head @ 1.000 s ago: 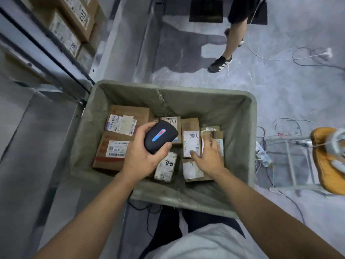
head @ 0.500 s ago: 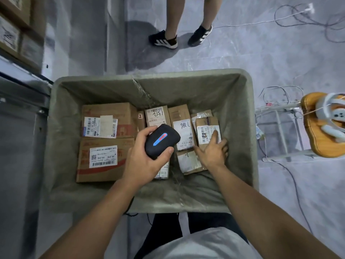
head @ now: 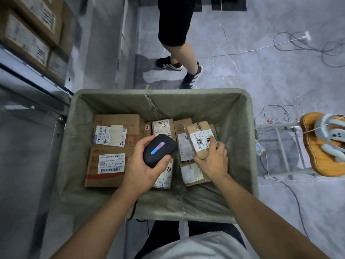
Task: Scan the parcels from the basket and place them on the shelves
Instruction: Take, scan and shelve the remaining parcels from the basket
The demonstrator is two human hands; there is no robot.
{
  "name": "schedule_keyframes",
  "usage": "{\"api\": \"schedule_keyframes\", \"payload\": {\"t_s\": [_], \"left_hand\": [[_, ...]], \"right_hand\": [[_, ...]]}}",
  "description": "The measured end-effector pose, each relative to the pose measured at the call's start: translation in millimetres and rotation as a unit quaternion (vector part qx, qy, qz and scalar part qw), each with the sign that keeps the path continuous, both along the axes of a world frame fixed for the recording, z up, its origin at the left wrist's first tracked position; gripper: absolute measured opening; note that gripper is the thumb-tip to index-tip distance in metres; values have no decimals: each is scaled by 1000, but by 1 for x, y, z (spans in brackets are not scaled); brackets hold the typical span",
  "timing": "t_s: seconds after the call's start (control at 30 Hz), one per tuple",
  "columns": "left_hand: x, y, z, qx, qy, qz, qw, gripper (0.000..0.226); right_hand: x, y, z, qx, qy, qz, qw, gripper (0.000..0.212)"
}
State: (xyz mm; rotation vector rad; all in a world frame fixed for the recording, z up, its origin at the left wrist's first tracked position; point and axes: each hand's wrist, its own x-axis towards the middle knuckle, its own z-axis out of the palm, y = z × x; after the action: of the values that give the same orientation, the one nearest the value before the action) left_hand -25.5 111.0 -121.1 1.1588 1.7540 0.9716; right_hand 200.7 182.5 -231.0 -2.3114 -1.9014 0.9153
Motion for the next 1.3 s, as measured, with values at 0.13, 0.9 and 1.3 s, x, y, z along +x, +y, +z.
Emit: {"api": "schedule_keyframes", "payload": {"t_s": [0.13,0.9,1.3], "left_hand": [[-4,-11,9,10,5,22,1000,63],[-25,-128,83,62,127,235,962,68],[-27,-226,129,88,179,327,924,64]], "right_hand": [[-12,2,20,35,21,44,998,100],[-110,-19,125,182,190,406,875,103],[-158,-85,184,270,217,525,777,99]]}}
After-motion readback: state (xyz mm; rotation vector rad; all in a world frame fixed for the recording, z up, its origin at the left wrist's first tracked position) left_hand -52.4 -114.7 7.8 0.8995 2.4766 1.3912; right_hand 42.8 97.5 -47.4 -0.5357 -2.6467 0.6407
